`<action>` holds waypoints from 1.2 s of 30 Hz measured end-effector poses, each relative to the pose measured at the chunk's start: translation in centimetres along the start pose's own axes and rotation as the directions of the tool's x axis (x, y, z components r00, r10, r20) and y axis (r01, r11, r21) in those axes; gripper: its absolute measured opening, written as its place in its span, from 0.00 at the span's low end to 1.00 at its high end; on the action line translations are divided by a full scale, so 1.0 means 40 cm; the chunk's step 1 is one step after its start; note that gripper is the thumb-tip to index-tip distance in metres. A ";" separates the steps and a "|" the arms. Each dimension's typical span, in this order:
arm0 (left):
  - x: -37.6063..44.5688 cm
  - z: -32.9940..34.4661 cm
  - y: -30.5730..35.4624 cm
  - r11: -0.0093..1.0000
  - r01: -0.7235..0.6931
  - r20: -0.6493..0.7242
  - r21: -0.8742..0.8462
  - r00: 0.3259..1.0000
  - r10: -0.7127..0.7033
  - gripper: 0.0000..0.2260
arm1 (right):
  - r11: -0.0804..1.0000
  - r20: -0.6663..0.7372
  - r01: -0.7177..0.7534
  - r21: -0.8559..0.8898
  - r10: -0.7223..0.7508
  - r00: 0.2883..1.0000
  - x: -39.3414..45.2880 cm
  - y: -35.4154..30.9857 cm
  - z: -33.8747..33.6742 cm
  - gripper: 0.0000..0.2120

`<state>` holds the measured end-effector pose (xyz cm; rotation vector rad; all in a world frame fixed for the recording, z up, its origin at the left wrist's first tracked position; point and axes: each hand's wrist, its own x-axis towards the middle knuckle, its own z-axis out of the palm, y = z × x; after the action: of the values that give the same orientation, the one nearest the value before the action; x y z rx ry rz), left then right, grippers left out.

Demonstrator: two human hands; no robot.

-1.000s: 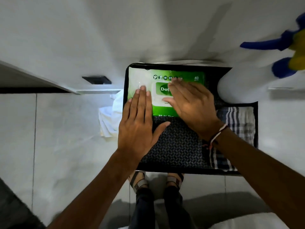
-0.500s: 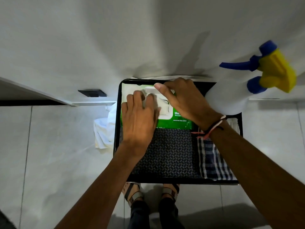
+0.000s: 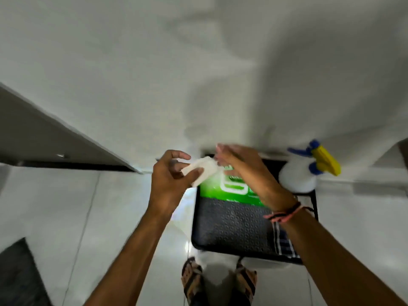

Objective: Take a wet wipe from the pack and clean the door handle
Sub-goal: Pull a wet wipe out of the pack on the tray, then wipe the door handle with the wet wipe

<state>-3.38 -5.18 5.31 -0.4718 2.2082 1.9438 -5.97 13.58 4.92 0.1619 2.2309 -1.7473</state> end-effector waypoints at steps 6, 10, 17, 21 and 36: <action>-0.057 -0.286 0.467 0.975 -0.209 0.025 -0.076 0.977 0.212 0.06 | 0.937 0.096 0.205 0.284 -0.240 0.966 -0.037 -0.504 0.131 0.08; -0.102 -0.571 0.732 0.926 -0.353 -0.047 -0.133 0.936 0.350 0.03 | 0.876 0.107 0.372 0.307 -0.420 0.901 -0.044 -0.849 0.274 0.08; -0.104 -1.043 0.903 0.879 -0.472 -0.052 -0.070 0.881 0.470 0.06 | 0.842 0.202 0.350 0.410 -0.458 0.866 -0.065 -1.160 0.646 0.10; -0.035 -1.269 0.936 0.820 -0.554 -0.161 0.141 0.805 0.571 0.05 | 0.871 -0.002 0.355 0.340 -0.376 0.926 -0.041 -1.229 0.858 0.14; 0.474 -1.525 1.155 -0.291 -0.160 0.285 0.943 -0.058 0.957 0.31 | 0.050 0.066 0.437 -0.898 -0.967 0.245 0.246 -1.131 1.014 0.19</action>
<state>-31.57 -62.93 50.97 0.9197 4.2202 -0.5153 -20.84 -37.84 35.28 -1.1636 3.8352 -0.5618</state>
